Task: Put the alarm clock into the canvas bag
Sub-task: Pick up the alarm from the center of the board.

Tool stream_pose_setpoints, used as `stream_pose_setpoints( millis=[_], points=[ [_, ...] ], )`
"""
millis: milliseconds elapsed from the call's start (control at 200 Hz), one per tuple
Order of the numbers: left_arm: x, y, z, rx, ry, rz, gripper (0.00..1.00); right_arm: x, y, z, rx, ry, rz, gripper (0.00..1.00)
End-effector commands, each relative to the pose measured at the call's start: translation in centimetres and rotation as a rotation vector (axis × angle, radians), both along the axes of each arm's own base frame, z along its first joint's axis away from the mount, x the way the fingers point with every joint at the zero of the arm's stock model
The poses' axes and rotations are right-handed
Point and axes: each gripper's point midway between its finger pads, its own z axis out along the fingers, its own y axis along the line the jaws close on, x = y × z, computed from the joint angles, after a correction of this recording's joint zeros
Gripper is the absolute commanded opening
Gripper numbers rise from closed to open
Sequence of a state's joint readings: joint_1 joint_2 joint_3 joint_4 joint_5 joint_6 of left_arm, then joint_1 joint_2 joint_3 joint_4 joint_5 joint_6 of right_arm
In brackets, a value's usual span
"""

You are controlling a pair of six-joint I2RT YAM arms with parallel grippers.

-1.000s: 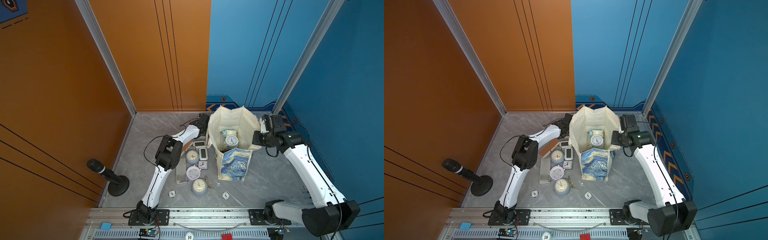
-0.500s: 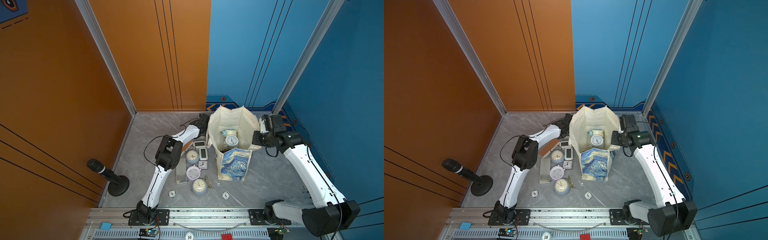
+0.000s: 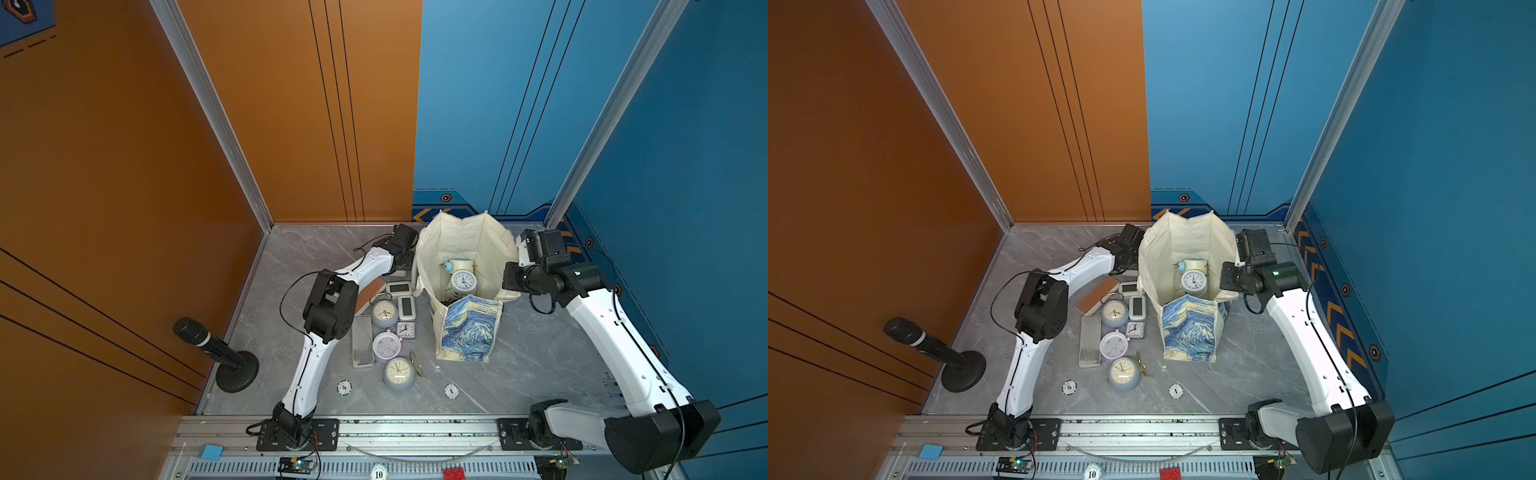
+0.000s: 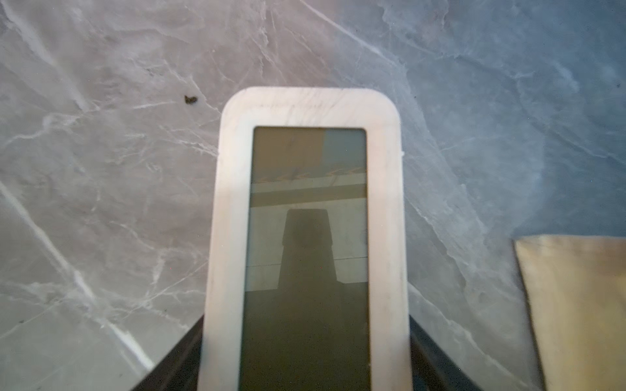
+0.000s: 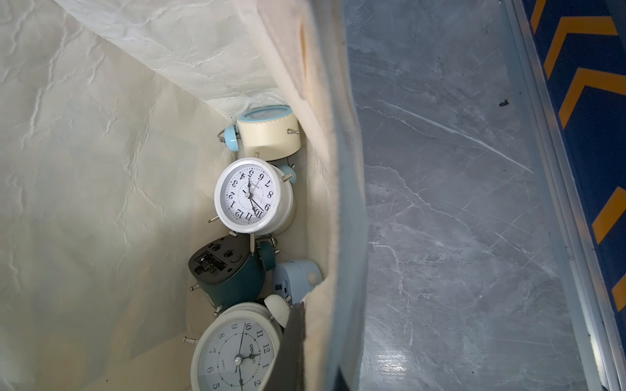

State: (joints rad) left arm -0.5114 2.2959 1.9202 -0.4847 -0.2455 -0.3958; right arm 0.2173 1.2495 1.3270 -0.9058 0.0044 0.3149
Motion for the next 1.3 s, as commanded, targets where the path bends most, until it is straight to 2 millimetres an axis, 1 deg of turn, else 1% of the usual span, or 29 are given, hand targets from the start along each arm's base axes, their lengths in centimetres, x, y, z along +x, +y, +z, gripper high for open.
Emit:
stream_pose_setpoints(
  millis=[0, 95, 165, 365, 440, 450, 611, 801, 866, 1006, 1096, 1171, 1291],
  points=[
    [0.3, 0.4, 6.4, -0.058, -0.104, -0.026, 0.34, -0.6, 0.2, 0.4, 0.000, 0.001, -0.001, 0.06],
    [0.0, 1.0, 8.3, -0.068, -0.131, -0.022, 0.28, -0.6, 0.2, 0.4, -0.001, 0.002, -0.003, 0.06],
    [-0.2, 1.5, 9.7, -0.081, -0.150, -0.021, 0.20, -0.6, 0.2, 0.4, 0.000, 0.003, -0.001, 0.06],
    [-1.3, 2.7, 13.9, -0.108, -0.209, -0.021, 0.14, -0.6, 0.2, 0.3, -0.001, -0.001, -0.001, 0.06],
    [-1.9, 3.0, 15.8, -0.126, -0.238, -0.035, 0.12, -0.6, 0.2, 0.3, 0.000, -0.004, -0.001, 0.06],
    [-2.0, 3.0, 15.8, -0.126, -0.236, -0.036, 0.12, -0.6, 0.2, 0.4, 0.000, -0.005, 0.000, 0.06],
    [-3.8, 3.2, 19.5, -0.154, -0.289, -0.085, 0.12, -0.6, 0.2, 0.3, -0.002, -0.005, -0.001, 0.06],
    [-6.3, 2.8, 23.5, -0.176, -0.355, -0.184, 0.13, -0.5, 0.2, 0.3, -0.003, -0.007, -0.002, 0.06],
    [-7.2, 2.7, 25.0, -0.191, -0.385, -0.222, 0.11, -0.5, 0.2, 0.4, -0.004, -0.010, -0.001, 0.06],
    [-9.1, 1.8, 27.9, -0.249, -0.445, -0.321, 0.08, -0.5, 0.1, 0.6, -0.009, -0.015, -0.002, 0.06],
    [-10.7, 0.3, 29.8, -0.307, -0.492, -0.425, 0.07, -0.5, -0.1, 0.8, -0.013, -0.024, -0.007, 0.06],
    [-11.8, -1.2, 31.0, -0.339, -0.513, -0.503, 0.06, -0.6, -0.2, 1.1, -0.018, -0.032, -0.010, 0.06],
    [-13.4, -4.2, 31.8, -0.354, -0.527, -0.635, 0.05, -0.6, -0.6, 1.8, -0.031, -0.054, -0.016, 0.06]
  ],
)
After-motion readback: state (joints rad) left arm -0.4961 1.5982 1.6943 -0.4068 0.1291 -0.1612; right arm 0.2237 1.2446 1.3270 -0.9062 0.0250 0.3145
